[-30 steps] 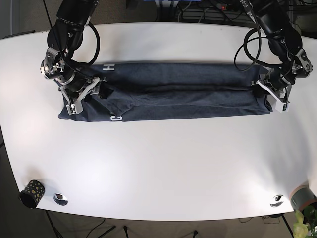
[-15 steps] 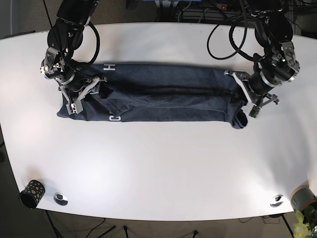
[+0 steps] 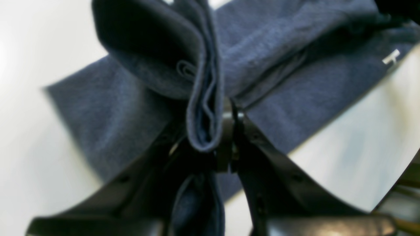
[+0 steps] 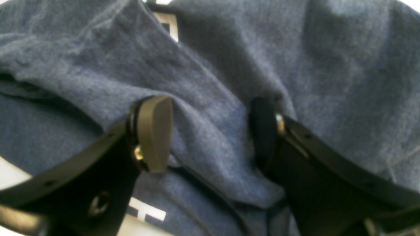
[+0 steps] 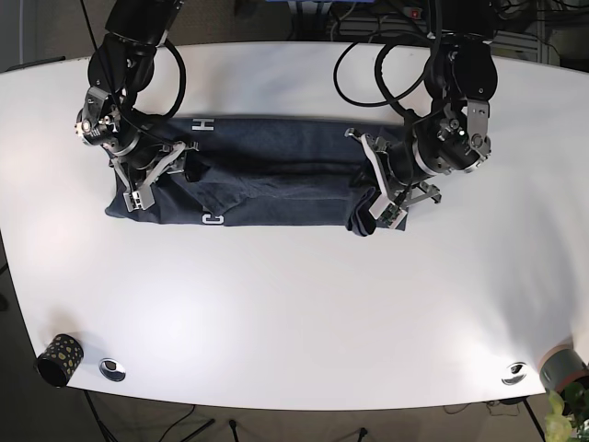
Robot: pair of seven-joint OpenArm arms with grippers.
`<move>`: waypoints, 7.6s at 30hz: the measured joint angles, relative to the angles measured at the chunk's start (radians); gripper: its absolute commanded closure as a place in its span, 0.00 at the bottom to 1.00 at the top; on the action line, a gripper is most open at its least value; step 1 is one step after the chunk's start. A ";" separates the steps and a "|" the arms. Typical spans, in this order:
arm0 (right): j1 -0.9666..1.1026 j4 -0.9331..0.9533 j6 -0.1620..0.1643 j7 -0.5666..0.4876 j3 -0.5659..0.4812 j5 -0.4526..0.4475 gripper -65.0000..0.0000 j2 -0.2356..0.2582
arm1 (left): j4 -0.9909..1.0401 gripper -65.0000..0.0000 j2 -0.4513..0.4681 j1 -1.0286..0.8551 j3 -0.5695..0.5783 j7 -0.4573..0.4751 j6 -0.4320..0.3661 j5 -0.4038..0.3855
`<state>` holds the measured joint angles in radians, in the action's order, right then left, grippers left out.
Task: Fold the T-shirt properly
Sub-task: 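Grasp the strip end with the left gripper and fold it toward the right gripper, then fold the strip end near the right gripper inward over the bundle, then grasp both ends of the folded strip with both grippers, then fold both strip ends inward toward each other with both grippers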
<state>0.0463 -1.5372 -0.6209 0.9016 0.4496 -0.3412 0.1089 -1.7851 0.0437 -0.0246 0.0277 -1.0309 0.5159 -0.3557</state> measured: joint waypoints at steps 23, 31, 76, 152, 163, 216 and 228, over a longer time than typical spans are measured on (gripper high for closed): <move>-0.002 0.000 0.000 0.000 0.000 -0.002 0.44 0.000 | 0.210 0.56 -0.074 0.070 0.134 0.006 -0.084 0.005; -0.005 0.000 0.000 0.000 -0.003 -0.002 0.44 0.000 | 0.101 0.55 -0.093 0.086 0.269 0.014 -0.187 -0.018; -0.195 0.132 -0.043 0.150 -0.321 -0.209 0.44 -0.117 | 0.011 0.56 0.098 -0.072 -0.444 0.014 0.005 -0.008; -0.169 0.180 -0.053 0.209 0.282 -0.402 0.32 0.216 | 0.337 0.56 0.017 0.098 -0.027 0.186 0.005 -0.008; -0.149 0.349 -0.050 0.206 0.397 -0.425 0.33 0.297 | 0.404 0.56 0.071 0.107 0.016 0.277 0.014 -0.045; 0.029 -0.090 -0.037 0.165 0.208 -0.422 0.99 0.158 | 0.409 0.56 0.037 0.110 0.110 0.287 0.001 -0.026; 0.042 -0.326 -0.054 0.172 0.013 -0.436 0.99 0.150 | 0.421 0.56 -0.076 0.108 0.149 0.262 -0.003 -0.012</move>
<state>0.0879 -1.8633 -0.6746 1.0740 0.4622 -0.7773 0.2588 -1.3643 -0.0326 0.0830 0.1764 -0.7689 0.5133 -0.3676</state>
